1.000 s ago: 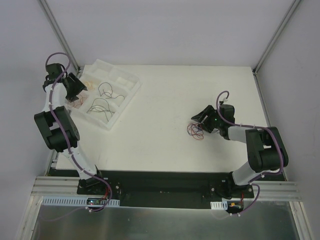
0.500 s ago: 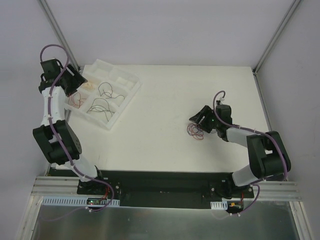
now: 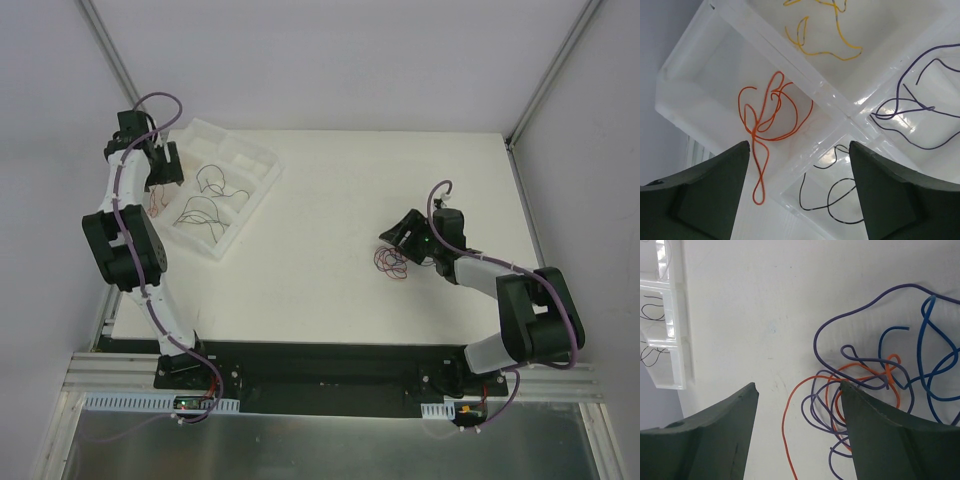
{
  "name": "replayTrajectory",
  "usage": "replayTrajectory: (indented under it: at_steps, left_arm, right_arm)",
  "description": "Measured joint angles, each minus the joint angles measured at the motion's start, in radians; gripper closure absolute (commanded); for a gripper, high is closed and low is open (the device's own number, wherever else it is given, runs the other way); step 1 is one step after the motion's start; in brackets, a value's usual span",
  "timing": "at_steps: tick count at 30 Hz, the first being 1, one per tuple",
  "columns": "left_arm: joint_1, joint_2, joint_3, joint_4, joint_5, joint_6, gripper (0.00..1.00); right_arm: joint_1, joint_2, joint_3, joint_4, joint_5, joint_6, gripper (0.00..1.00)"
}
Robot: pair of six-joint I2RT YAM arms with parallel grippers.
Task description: Untangle the cables
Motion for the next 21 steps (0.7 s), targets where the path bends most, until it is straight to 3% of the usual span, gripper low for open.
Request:
replayTrajectory:
  at_steps: [2, 7, 14, 18, 21]
  left_arm:
    - [-0.001, -0.014, -0.037, 0.034, -0.003, 0.029, 0.15]
    - [0.000, -0.163, -0.275, 0.164, -0.019, 0.031, 0.20]
    - [-0.001, -0.311, -0.290, 0.274, -0.048, -0.066, 0.25]
    - [-0.020, -0.401, -0.289, 0.298, 0.057, -0.118, 0.28]
    - [-0.094, -0.440, -0.290, 0.316, 0.183, -0.140, 0.32]
  right_arm:
    - [-0.003, 0.001, 0.000, 0.001, -0.006, 0.000, 0.30]
    - [-0.023, 0.019, 0.000, 0.016, -0.037, 0.004, 0.30]
    - [-0.035, 0.032, 0.000, 0.035, -0.058, 0.011, 0.30]
    - [-0.035, 0.032, 0.000, 0.041, -0.058, 0.011, 0.31]
    - [-0.035, 0.032, 0.000, 0.042, -0.054, 0.011, 0.34]
